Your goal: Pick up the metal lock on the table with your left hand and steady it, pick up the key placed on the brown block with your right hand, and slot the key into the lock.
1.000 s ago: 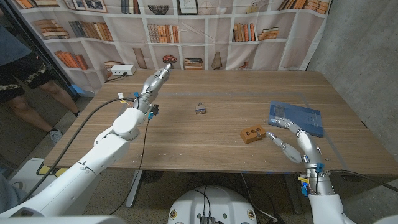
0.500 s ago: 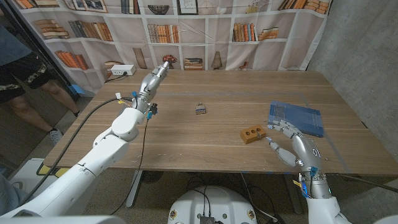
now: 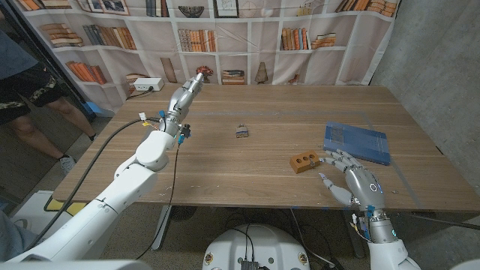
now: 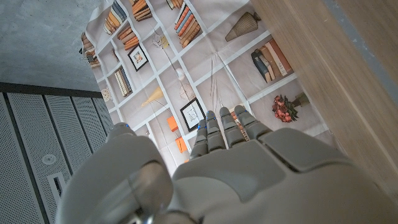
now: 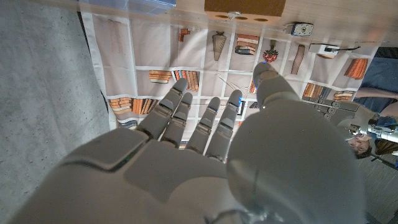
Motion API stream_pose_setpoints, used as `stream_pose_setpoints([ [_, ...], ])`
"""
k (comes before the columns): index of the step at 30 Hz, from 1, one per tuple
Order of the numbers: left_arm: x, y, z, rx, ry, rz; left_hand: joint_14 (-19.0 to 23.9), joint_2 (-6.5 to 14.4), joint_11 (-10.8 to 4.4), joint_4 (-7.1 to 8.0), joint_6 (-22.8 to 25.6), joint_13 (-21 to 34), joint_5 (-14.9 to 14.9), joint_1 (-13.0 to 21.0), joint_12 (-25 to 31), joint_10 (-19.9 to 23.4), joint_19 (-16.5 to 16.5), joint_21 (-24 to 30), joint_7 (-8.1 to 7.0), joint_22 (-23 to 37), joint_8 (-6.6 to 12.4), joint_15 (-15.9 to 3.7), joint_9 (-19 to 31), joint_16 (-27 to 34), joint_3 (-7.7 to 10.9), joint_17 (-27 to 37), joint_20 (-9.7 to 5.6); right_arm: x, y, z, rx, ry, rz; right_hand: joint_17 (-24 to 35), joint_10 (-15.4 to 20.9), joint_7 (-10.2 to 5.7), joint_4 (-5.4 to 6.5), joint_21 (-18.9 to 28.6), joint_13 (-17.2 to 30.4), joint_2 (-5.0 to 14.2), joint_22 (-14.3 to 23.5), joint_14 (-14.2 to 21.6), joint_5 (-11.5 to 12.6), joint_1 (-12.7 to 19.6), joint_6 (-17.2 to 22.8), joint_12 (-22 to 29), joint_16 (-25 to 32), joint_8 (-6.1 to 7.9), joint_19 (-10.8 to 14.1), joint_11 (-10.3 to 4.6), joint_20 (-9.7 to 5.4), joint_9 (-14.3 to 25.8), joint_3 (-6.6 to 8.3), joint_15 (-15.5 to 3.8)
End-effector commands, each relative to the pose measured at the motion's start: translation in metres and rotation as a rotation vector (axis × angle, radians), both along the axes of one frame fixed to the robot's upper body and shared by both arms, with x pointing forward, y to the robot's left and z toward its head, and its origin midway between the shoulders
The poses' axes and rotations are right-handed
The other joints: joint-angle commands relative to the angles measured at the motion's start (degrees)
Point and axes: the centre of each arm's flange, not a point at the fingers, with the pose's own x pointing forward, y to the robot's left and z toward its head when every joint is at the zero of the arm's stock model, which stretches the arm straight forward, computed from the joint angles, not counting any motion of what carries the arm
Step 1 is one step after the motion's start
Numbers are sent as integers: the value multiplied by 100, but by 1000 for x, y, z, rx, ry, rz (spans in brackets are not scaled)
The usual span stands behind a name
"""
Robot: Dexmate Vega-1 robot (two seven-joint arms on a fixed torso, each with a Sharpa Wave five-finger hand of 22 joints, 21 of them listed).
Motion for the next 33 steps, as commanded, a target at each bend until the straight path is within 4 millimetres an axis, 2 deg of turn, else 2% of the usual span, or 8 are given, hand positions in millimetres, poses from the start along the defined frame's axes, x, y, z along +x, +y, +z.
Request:
stream_pose_setpoints([
  [1,-1,2,1,1,-15,-6,30,13,-3,-10,45,20,-31,33,-26,20,20,-12,17,9,10,5,18,-14,-41,15,44,1,7,-2,-124,-25,-69,23,-16,4,44,-7,15,0,31,-18,27,32,107,3,33,35,-12,-6,-543,23,-1,-497],
  [23,-2,5,-1,-2,-17,-2,40,20,-8,-9,55,23,-51,43,-36,22,18,-16,10,10,2,10,18,-17,-58,16,66,22,-3,-6,-150,24,-134,48,-24,1,127,-4,21,46,40,-33,59,81,408,10,63,124,-93,-16,-513,46,-31,-467],
  [33,-4,8,-6,-12,-8,6,45,26,-5,-7,47,24,-62,49,-39,27,12,-20,11,11,-6,8,19,-19,-68,17,80,32,-6,-8,-171,40,-137,46,-59,-5,90,-22,23,1,44,-84,86,177,414,0,50,106,-183,-20,-500,41,-43,-470],
])
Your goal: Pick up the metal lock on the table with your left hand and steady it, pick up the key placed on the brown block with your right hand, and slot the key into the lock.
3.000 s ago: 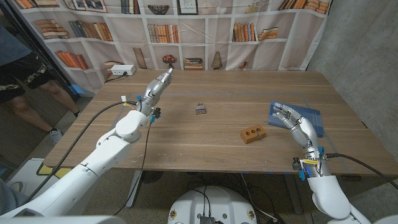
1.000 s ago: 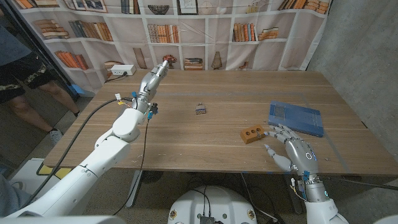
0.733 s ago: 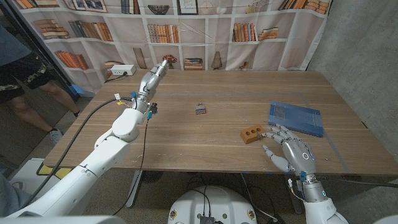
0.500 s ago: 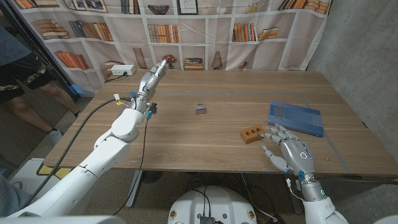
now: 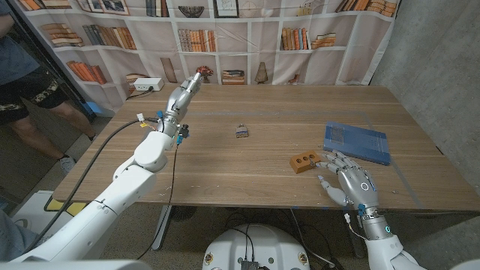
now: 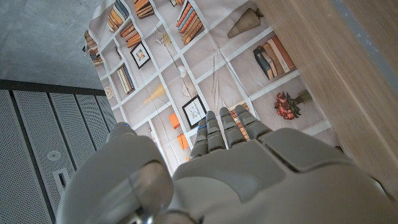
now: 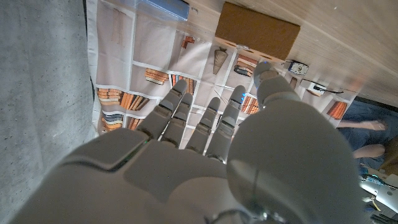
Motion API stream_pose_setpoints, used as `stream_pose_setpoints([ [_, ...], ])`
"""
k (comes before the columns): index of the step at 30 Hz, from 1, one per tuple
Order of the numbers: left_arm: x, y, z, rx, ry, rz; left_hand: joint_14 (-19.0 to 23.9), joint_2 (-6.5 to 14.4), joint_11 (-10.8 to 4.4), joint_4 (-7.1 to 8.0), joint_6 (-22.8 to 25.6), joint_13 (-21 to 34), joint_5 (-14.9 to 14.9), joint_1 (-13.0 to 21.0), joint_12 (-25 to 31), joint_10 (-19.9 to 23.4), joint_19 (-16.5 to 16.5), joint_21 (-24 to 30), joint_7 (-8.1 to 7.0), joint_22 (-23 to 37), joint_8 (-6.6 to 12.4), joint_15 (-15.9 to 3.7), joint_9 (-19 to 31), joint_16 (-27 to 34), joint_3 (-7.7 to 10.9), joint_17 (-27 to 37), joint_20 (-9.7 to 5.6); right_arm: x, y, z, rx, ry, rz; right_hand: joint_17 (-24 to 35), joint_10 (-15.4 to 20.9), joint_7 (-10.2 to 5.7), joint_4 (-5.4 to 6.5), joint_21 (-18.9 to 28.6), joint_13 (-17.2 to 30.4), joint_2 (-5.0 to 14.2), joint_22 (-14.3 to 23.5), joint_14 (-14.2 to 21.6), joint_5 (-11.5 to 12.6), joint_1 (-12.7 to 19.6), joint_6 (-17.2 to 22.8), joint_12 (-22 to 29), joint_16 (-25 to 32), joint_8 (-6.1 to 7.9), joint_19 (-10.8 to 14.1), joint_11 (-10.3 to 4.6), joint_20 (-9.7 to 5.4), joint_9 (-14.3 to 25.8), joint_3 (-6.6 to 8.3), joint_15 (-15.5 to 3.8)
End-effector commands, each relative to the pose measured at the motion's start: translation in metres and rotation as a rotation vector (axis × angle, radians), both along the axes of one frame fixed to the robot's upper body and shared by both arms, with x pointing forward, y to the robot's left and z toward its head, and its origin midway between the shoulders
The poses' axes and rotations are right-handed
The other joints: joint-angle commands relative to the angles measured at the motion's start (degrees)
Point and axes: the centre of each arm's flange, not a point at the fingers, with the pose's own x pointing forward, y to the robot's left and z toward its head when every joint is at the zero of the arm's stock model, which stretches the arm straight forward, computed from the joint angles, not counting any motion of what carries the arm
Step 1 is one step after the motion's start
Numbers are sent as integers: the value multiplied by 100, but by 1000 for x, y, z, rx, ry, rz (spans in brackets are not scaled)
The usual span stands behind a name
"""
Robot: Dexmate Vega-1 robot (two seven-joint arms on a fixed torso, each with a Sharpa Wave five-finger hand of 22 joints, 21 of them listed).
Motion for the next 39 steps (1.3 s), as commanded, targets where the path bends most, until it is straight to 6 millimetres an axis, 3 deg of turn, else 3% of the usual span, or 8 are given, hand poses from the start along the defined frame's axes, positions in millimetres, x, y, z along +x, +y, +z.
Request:
stream_pose_setpoints([
  [1,-2,3,-4,-8,7,9,48,-8,-10,17,46,24,-15,15,-7,28,12,3,9,12,-7,9,19,2,-45,17,20,11,-5,-2,-19,24,-18,21,-43,4,-14,-24,8,-10,18,-29,47,115,10,-2,26,12,-48,-1,-490,5,0,-471],
  [10,-4,7,-7,-12,25,19,55,-3,-8,20,46,25,-25,17,-9,32,9,1,6,12,-11,0,19,2,-54,18,25,23,-5,1,-36,26,10,34,-71,4,-20,-12,11,46,23,-36,77,229,-23,-8,40,-18,-68,-2,-494,3,33,-466],
  [29,-10,12,-7,-15,17,30,56,6,-19,24,63,26,-42,23,-15,35,9,0,5,13,-11,8,20,-3,-71,19,28,37,1,4,-26,4,39,58,-87,5,55,-3,17,-32,31,-30,95,158,-72,-2,69,-65,-128,2,-442,0,-80,-439],
  [39,-11,14,-3,-11,8,29,63,13,-28,27,72,27,-52,27,-16,42,9,0,4,13,-11,9,20,-2,-80,19,30,40,5,1,-11,-23,27,72,-88,6,24,10,23,99,40,-3,144,343,-34,9,88,-64,-166,1,-421,7,-5,-428],
])
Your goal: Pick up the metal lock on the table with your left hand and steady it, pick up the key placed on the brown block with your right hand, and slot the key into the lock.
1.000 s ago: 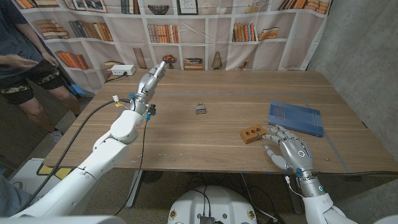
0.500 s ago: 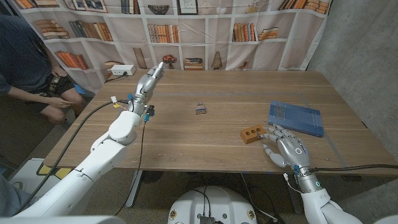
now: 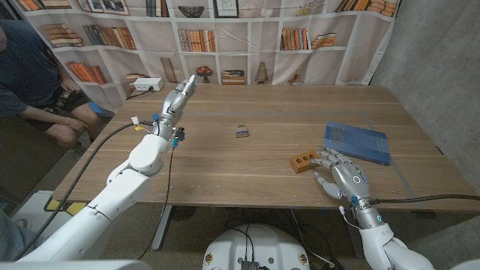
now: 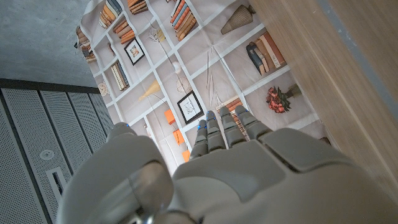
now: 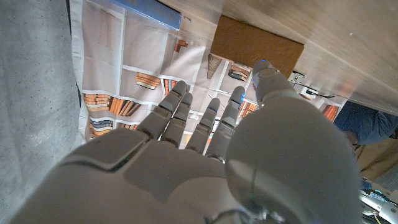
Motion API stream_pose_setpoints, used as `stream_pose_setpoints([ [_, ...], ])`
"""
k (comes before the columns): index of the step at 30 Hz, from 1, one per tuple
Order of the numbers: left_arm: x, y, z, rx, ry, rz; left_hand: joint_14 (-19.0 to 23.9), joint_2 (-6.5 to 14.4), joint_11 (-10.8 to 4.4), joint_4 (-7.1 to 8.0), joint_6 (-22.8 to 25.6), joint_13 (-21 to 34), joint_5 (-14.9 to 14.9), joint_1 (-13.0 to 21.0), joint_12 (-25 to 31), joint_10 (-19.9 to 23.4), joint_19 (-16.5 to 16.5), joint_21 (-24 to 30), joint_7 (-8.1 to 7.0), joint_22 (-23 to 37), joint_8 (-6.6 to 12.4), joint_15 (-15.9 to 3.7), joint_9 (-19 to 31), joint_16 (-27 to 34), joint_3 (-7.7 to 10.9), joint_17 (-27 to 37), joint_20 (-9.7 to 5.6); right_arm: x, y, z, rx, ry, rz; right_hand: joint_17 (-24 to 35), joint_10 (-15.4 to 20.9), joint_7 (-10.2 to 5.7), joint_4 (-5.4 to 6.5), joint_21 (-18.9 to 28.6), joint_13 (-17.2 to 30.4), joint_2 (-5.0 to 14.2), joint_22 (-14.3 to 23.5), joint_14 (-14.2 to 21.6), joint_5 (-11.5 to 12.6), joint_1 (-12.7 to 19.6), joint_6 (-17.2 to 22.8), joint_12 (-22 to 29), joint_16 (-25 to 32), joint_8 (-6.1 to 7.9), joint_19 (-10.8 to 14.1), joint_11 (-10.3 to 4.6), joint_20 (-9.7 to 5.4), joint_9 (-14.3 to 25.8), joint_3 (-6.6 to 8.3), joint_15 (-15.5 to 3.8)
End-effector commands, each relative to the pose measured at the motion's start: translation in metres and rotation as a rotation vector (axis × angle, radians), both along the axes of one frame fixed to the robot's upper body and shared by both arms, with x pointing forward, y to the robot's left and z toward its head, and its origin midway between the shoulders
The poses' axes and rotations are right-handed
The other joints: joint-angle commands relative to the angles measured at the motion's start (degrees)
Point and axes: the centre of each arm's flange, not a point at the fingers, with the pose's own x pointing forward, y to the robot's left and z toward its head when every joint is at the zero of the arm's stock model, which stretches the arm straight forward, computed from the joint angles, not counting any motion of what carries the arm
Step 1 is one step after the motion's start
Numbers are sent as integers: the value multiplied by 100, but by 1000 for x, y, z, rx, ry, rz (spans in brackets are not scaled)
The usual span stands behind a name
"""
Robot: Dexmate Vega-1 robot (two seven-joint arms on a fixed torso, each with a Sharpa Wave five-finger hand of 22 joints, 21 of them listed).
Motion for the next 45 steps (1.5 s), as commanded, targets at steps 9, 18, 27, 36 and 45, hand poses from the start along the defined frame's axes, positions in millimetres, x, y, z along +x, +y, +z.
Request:
stream_pose_setpoints([
  [9,-2,6,7,6,-27,-2,40,17,-37,3,80,27,-13,30,-21,46,2,-4,-2,14,-12,-10,20,-6,-64,20,48,8,9,-8,32,-39,-10,21,-21,7,-26,13,27,29,16,8,44,150,25,14,28,-13,-42,3,-431,18,49,-422],
  [18,-3,8,13,11,-44,-3,51,23,-28,6,88,28,-21,34,-21,56,-3,-6,-8,14,-12,-11,21,-4,-72,20,56,11,13,-11,48,-55,-13,31,-20,7,-3,22,29,47,20,14,43,148,26,18,34,-17,-49,7,-419,20,38,-418],
  [27,-4,9,14,15,-48,-1,50,27,-23,8,93,28,-27,36,-21,61,-5,-6,-10,14,-13,-12,21,-6,-80,20,58,12,14,-13,62,-55,-17,40,-23,7,24,24,31,69,23,11,40,137,39,21,36,-17,-72,9,-407,24,25,-402],
  [36,-3,9,11,18,-34,2,57,32,-40,10,98,29,-35,40,-22,66,0,-4,-13,14,-14,-12,21,-5,-91,20,65,15,13,-16,72,-48,-19,43,-61,7,-1,18,34,126,27,-85,44,240,81,14,-3,-9,-138,13,-436,29,57,-400],
  [45,-4,9,13,24,-39,4,58,35,-34,12,110,29,-41,44,-23,71,-4,-6,-15,14,-12,-14,21,-6,-100,21,80,18,12,-14,93,-57,-22,53,-106,11,70,7,38,81,29,-189,13,143,196,12,-16,41,-242,15,-403,56,-44,-320],
])
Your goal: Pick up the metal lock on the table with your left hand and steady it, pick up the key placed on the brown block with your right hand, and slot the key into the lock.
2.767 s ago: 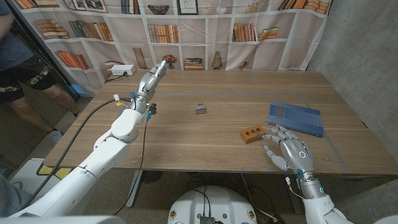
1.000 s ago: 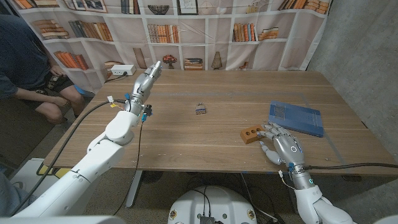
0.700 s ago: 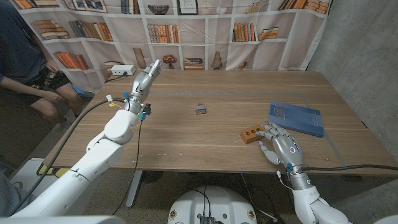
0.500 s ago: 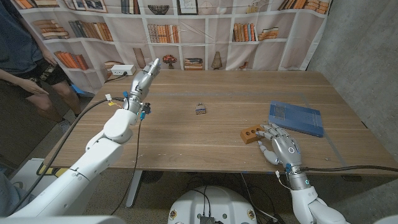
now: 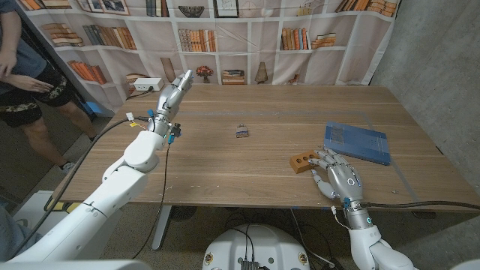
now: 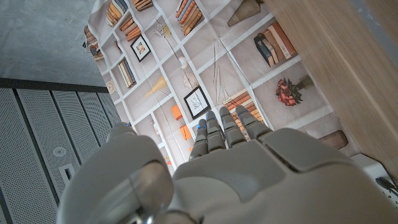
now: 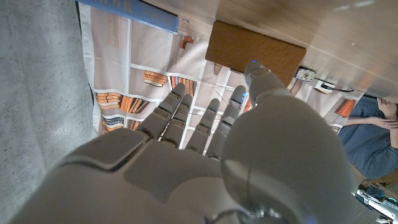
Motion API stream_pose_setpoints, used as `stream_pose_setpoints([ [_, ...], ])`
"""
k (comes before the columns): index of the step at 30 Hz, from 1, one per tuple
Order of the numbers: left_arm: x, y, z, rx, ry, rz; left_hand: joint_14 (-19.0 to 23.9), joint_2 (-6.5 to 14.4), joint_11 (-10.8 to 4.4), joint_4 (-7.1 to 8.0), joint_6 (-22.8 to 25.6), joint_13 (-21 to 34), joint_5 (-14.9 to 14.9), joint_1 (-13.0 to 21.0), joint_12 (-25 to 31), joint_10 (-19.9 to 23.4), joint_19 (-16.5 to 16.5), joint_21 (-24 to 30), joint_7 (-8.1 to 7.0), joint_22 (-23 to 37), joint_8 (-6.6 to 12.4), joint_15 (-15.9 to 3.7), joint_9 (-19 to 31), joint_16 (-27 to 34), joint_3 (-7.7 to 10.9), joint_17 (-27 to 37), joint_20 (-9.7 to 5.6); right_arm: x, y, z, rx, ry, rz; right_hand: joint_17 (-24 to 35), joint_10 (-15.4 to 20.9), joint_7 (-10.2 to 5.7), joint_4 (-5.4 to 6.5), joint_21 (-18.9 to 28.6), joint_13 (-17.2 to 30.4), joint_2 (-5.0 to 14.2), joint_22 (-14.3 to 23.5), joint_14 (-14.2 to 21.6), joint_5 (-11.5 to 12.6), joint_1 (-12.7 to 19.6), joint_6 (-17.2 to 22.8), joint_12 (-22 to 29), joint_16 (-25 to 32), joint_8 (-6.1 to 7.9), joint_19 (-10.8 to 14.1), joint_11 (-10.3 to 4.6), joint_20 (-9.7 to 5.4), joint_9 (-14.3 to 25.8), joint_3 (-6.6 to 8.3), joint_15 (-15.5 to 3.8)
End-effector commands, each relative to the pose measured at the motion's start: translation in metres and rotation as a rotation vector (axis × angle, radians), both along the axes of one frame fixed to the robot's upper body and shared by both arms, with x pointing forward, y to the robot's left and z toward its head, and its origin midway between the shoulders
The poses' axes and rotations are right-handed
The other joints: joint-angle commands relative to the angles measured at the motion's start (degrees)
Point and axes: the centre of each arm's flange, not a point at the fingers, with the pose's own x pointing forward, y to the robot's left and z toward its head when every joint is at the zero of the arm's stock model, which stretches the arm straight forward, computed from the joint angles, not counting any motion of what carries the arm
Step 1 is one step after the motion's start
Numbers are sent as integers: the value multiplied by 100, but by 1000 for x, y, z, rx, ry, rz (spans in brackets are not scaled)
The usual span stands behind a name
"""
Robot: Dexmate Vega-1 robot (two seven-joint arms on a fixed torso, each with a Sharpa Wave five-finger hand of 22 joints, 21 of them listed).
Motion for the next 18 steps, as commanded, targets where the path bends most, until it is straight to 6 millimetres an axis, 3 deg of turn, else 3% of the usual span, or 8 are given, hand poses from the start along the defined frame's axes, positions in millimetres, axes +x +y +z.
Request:
stream_pose_setpoints([
  [1,-1,-1,1,8,3,3,59,10,-16,21,36,29,-13,19,16,52,27,-6,-5,15,-13,-13,22,-6,-46,21,49,4,0,1,23,-7,-1,29,-13,0,38,8,10,-58,30,-52,-11,-47,85,12,-16,43,-42,-14,-397,22,-45,-302],
  [18,-1,1,-1,7,11,9,63,15,-28,24,44,29,-23,23,14,59,21,-7,-18,15,-15,-17,22,-7,-62,21,63,10,2,-1,40,1,7,38,-20,-3,78,-4,11,-61,31,-138,-22,-99,145,19,-22,60,-141,-12,-367,27,-100,-243],
])
